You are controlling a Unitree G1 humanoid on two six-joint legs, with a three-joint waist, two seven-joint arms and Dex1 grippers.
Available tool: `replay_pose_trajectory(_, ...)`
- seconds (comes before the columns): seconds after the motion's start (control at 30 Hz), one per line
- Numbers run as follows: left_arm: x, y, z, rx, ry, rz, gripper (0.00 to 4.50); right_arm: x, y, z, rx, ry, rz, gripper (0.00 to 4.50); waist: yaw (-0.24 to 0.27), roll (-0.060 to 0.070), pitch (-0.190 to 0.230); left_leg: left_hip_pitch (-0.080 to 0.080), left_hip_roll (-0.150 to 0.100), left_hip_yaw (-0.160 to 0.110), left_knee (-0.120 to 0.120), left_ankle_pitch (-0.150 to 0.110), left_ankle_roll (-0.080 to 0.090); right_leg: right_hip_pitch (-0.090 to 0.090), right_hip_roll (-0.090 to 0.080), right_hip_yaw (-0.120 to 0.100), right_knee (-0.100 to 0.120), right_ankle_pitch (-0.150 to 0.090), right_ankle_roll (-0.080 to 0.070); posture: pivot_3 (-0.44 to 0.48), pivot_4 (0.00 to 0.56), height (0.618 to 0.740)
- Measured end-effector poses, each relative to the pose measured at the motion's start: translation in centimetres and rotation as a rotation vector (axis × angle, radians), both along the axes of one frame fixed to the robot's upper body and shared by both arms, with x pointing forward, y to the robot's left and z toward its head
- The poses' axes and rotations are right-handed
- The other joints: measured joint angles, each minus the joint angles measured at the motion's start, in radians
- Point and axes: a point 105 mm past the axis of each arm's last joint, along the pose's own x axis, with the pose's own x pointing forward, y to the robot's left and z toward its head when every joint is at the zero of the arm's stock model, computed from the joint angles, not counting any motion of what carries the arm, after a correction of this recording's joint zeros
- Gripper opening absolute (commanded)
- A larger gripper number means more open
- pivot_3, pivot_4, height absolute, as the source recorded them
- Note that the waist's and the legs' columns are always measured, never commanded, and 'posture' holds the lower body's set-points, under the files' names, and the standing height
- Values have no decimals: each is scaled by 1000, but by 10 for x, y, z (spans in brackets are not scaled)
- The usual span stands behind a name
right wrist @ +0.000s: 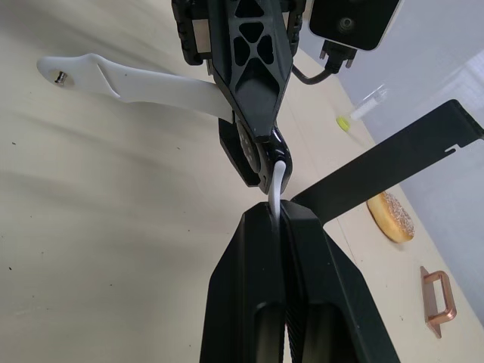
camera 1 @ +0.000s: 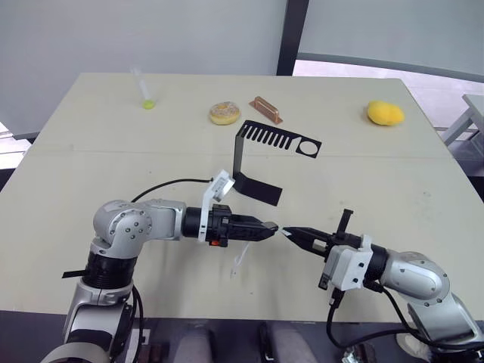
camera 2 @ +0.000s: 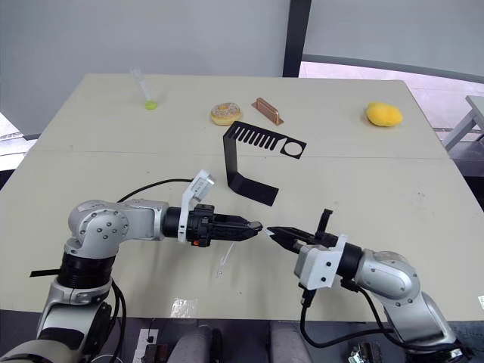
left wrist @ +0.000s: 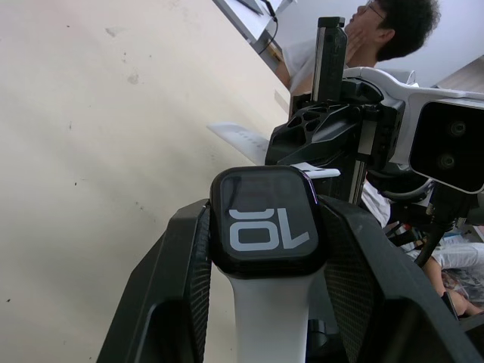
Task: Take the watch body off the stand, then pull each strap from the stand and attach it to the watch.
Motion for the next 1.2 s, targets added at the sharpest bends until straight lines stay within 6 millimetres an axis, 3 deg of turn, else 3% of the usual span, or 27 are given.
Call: replay_pose_trajectory(1.2, 3, -2, -6, 45, -30, 23, 1583, 7, 2, -6, -17, 16, -13, 0, 0, 0, 0, 0, 0, 0, 0, 0, 0, 0, 0, 0, 0, 0, 0, 0, 150, 740)
